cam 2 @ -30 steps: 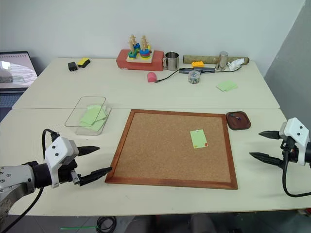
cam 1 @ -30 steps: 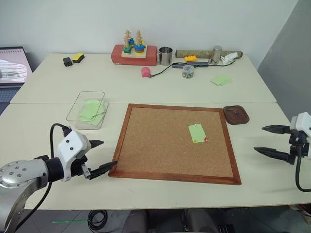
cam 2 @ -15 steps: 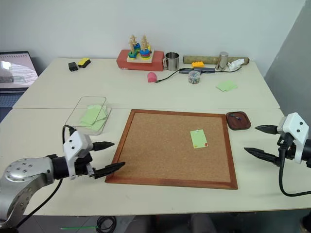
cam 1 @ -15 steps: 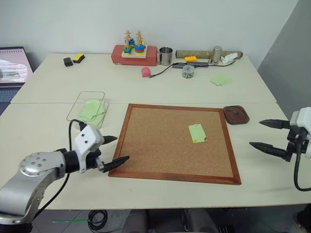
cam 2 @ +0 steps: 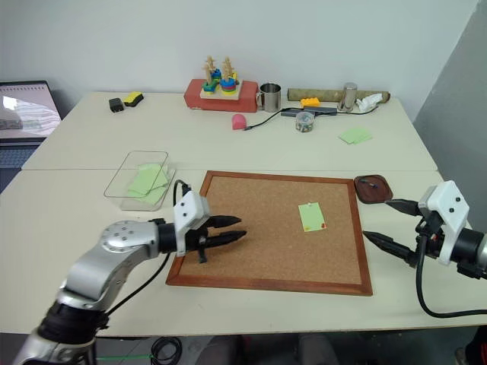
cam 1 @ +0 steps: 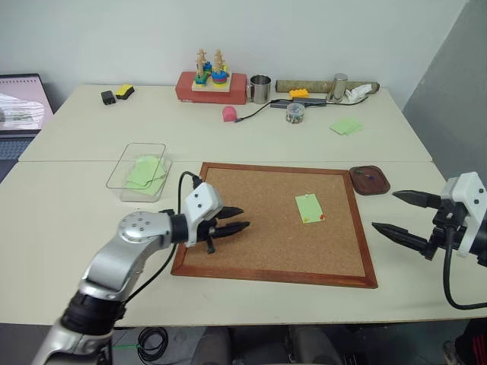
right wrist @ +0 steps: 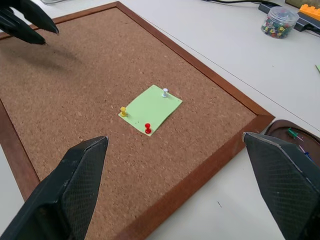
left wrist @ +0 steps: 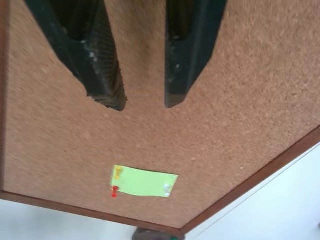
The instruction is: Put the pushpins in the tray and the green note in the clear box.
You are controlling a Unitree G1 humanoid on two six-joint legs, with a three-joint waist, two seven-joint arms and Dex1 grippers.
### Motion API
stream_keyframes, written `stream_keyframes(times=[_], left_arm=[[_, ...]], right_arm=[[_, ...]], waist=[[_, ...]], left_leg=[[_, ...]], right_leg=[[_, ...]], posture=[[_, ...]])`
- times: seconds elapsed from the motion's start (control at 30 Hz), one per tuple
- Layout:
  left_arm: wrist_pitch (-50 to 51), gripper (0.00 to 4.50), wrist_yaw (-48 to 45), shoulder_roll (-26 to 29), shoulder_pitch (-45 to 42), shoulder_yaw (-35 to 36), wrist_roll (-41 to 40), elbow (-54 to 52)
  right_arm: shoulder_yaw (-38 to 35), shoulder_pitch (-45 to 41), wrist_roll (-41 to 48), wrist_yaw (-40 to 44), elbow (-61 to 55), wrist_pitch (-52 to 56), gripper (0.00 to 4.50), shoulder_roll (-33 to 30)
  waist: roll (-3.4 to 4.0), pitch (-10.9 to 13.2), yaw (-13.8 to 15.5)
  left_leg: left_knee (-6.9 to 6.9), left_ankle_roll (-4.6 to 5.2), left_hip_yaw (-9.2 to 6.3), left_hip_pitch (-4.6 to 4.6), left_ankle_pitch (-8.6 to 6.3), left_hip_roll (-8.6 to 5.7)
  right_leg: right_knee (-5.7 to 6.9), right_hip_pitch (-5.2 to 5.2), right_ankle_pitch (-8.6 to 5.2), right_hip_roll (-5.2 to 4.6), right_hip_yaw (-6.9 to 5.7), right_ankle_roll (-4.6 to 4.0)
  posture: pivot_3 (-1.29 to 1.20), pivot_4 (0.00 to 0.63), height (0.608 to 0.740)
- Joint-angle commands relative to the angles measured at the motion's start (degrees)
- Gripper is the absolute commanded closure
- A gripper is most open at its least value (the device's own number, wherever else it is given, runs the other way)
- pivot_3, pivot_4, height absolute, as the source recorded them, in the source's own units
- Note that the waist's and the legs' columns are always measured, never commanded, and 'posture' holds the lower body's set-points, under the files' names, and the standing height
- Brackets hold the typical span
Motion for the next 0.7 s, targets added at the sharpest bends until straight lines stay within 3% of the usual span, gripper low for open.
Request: stream_keyframes(times=[0.03,0.13,0.23,0.4,0.7], left_arm=[[-4.6,4.01,1.2,-3.3,-2.5,-3.4,4.1,3.9],[-5.7,4.47,1.9,-6.0,-3.9,-4.1,5.1,7.3],[-7.6,4.47,2.6,-8.4,-4.9,-3.9,6.1,12.0],[-9.7,4.47,2.3,-9.9,-3.8,-5.2,8.3,18.2],[-11.5,4.47,3.3,-10.4,-2.5,-5.1,10.7,19.0]], right_arm=[[5.2,-5.3,-0.5,-3.3,0.1,0.1,0.00,2.0],[9.8,-10.2,-1.7,-5.1,2.8,0.0,0.00,4.3],[14.7,-15.0,-3.5,-5.9,6.9,-0.4,0.00,6.7],[25.3,-24.5,-13.7,-7.9,19.9,-6.3,0.00,11.9],[33.2,-34.2,-23.0,-5.7,38.7,-16.0,0.00,19.1]], waist=[[0.00,0.0,0.0],[0.00,0.0,-0.1],[0.00,0.0,0.0],[0.01,0.0,-0.2],[0.10,-0.1,0.1]], left_leg=[[0.01,0.00,0.00,0.02,0.00,0.00],[0.00,0.00,0.01,0.02,0.00,0.00],[0.00,0.00,-0.01,0.00,0.00,0.00],[0.00,0.00,0.03,0.07,0.00,0.03],[0.01,0.00,-0.02,0.04,0.00,0.04]], right_leg=[[0.00,0.02,0.01,0.01,0.00,0.00],[-0.02,0.02,0.01,0.01,0.02,0.00],[-0.01,0.00,0.01,0.01,0.01,-0.01],[-0.01,0.01,0.04,0.06,0.04,-0.04],[-0.01,0.00,0.23,0.07,-0.01,-0.35]], posture=[[0.00,0.150,0.740],[0.00,0.150,0.740],[0.00,0.150,0.740],[0.00,0.150,0.740],[0.00,0.150,0.740]])
